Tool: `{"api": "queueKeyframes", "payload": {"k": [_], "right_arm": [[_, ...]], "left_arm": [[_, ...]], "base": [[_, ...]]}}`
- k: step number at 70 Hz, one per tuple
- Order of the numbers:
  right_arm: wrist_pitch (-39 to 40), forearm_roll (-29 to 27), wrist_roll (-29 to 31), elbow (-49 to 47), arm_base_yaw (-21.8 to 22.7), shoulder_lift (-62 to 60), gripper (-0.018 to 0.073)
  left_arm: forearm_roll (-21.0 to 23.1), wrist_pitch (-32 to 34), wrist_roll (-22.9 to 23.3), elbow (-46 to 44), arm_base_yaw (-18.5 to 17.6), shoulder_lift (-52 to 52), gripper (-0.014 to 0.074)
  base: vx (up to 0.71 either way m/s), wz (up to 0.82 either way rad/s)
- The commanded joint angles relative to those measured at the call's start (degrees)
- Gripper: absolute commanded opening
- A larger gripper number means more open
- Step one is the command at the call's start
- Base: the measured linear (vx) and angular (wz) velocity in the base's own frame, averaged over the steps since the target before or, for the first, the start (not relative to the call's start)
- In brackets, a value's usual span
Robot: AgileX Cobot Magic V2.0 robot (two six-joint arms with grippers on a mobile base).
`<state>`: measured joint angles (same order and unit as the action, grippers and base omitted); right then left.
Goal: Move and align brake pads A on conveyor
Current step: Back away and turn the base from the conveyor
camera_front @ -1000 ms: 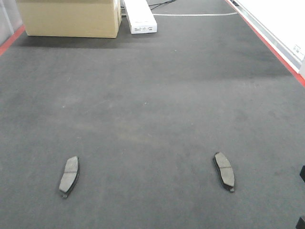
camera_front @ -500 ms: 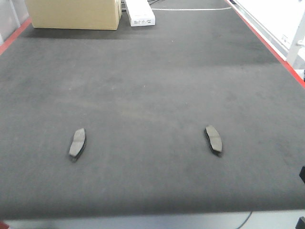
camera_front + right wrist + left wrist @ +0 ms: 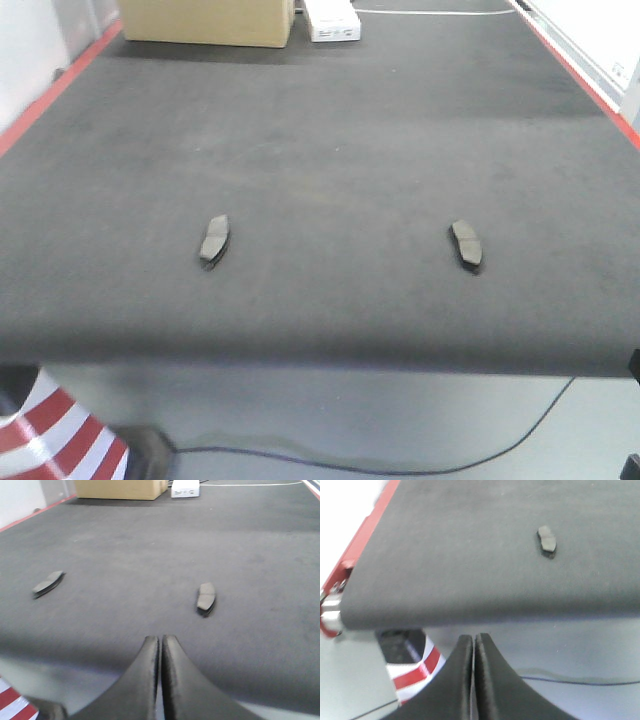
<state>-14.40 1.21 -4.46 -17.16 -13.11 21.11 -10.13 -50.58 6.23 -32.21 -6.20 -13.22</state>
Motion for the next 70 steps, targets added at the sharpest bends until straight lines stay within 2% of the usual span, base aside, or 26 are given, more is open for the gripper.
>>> {"api": "queueKeyframes", "payload": {"k": [1,43,70], "right_arm": [[4.4,0.5,0.4,-1.7,0.1,0.4,-0.0001],[4.4,0.5,0.4,-1.7,0.1,0.4,-0.0001],[4.4,0.5,0.4,-1.7,0.1,0.4,-0.0001]], "left_arm": [[-0.4,3.7,0.5,-1.7,-0.4,-0.8,-0.0006],[-0.4,3.7,0.5,-1.7,-0.4,-0.7,-0.0006],[-0.4,2.5,0.5,-1.7,-0.4,-0.7,-0.0006]], "base": [[-0.24,0.12],[-0.24,0.00],[-0.10,-0.39]]}}
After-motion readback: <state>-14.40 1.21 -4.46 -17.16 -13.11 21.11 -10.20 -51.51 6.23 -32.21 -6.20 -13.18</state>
